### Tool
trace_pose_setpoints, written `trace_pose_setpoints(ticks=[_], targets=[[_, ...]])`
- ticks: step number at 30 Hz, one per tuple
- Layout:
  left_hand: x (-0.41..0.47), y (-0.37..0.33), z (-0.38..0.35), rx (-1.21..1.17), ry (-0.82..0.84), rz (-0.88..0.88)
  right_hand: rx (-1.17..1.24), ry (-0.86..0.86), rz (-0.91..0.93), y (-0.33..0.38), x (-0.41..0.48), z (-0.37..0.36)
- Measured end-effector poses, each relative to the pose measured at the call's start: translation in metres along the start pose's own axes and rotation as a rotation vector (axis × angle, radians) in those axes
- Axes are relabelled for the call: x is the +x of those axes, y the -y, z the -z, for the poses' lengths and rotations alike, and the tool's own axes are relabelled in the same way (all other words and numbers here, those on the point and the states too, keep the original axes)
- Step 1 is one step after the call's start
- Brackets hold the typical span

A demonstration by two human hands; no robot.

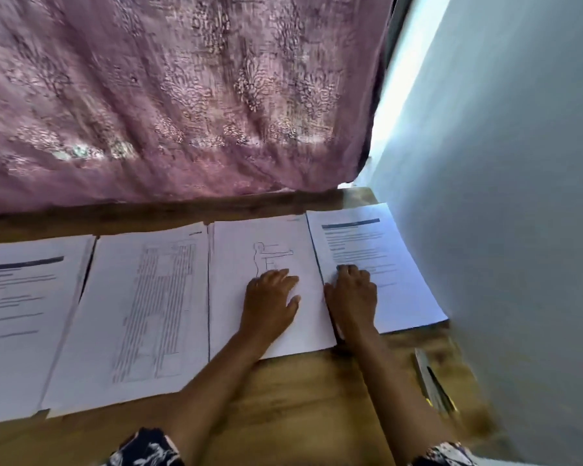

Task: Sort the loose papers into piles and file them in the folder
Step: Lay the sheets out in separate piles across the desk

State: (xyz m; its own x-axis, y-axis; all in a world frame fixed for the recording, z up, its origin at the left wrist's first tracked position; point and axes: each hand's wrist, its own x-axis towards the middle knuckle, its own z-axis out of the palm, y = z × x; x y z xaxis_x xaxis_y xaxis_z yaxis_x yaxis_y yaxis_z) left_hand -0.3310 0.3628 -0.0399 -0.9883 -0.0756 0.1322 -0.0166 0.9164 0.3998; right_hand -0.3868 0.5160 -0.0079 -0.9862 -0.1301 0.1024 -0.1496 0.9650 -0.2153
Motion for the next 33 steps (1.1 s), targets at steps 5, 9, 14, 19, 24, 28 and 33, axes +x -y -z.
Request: trace_pose_setpoints(ticks=[5, 9, 14, 19, 24, 28, 33], targets=[[-0.004, -0.006, -0.011, 0.093, -0.071, 0.004, -0.026, 0.051, 0.046, -0.003, 0.002, 0.003], [-0.004, -0.006, -0.015, 0.092, -0.079, 0.018, -0.027, 0.102, 0.057, 0.0, 0.006, 0.013], [-0.004, -0.004, -0.018, 0.078, -0.087, 0.01, -0.029, 0.064, 0.175, 0.003, 0.008, 0.024], [-0.006, -0.001, -0.018, 0.038, -0.103, 0.007, 0.146, 0.113, -0.032, -0.013, 0.025, 0.03], [-0.004, 0.0, -0.015, -0.021, -0.088, 0.041, 0.407, 0.208, -0.218, -0.038, 0.032, 0.035], [-0.004, 0.002, -0.014, -0.02, -0.073, 0.017, 0.582, 0.256, -0.296, -0.048, 0.03, 0.035], [-0.004, 0.0, -0.006, -0.058, 0.019, 0.038, 0.668, 0.185, -0.348, -0.046, 0.024, 0.037]])
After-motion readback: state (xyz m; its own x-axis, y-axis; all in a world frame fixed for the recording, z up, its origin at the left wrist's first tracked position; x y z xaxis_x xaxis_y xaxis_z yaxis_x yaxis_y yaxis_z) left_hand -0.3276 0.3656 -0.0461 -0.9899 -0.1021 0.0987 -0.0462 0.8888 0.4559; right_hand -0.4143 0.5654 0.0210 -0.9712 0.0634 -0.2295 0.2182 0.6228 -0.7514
